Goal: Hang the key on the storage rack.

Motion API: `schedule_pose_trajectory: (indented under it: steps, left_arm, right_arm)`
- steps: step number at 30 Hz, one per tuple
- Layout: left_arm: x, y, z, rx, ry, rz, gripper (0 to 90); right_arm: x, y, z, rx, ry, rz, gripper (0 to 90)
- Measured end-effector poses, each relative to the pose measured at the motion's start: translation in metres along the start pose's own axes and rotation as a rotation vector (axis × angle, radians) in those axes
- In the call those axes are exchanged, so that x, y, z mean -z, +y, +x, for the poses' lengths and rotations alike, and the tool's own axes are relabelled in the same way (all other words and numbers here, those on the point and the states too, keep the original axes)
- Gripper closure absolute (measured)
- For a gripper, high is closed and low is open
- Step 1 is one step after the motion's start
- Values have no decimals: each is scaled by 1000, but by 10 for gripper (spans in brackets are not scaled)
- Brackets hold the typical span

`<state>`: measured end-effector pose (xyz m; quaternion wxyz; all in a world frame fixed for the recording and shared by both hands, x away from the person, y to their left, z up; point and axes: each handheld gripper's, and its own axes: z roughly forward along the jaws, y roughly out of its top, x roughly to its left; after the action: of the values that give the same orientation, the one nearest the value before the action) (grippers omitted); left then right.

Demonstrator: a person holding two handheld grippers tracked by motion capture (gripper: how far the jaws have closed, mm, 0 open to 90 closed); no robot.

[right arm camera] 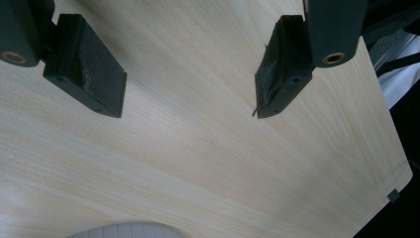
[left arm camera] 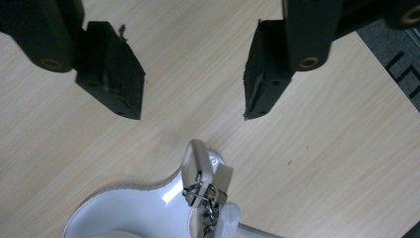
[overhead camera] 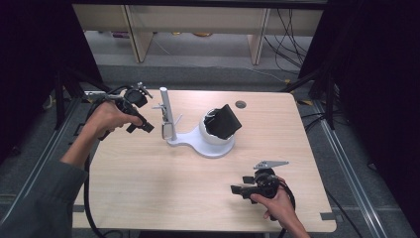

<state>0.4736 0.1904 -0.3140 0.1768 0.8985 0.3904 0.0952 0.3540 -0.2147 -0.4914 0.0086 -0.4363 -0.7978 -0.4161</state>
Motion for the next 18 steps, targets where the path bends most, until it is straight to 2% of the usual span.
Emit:
schedule_pose_trajectory:
  steps: [1, 5, 7, 8, 10, 11, 12, 16, 18]
  left_arm:
    - [1, -2, 0, -13, 3, -2, 376]
    - [-3, -11, -4, -25, -9, -13, 324]
    - [-6, -15, -6, -25, -14, -17, 310]
    - [-8, -17, -7, -4, -17, -28, 299]
    - [-9, -20, -8, -7, -14, -27, 288]
    - [-12, -24, -12, -2, -20, -36, 284]
    - [-13, -26, -12, -8, -21, -40, 279]
    - [-19, -33, -16, -11, -33, -40, 276]
    - [-23, -40, -20, -17, -41, -40, 274]
  right_arm:
    - [-1, 0, 0, 3, 20, -1, 293]
    - [0, 0, -1, 3, 5, 6, 291]
    - [-1, 0, -1, 3, 19, 1, 291]
    - [-1, 0, -1, 2, 22, -2, 291]
    - [0, 0, -1, 2, 18, -1, 291]
    - [0, 0, 2, -32, 19, 11, 291]
    - [-1, 0, -1, 0, 24, 0, 291]
    - [0, 0, -1, 1, 15, 0, 291]
    - [-1, 0, -1, 0, 30, -2, 291]
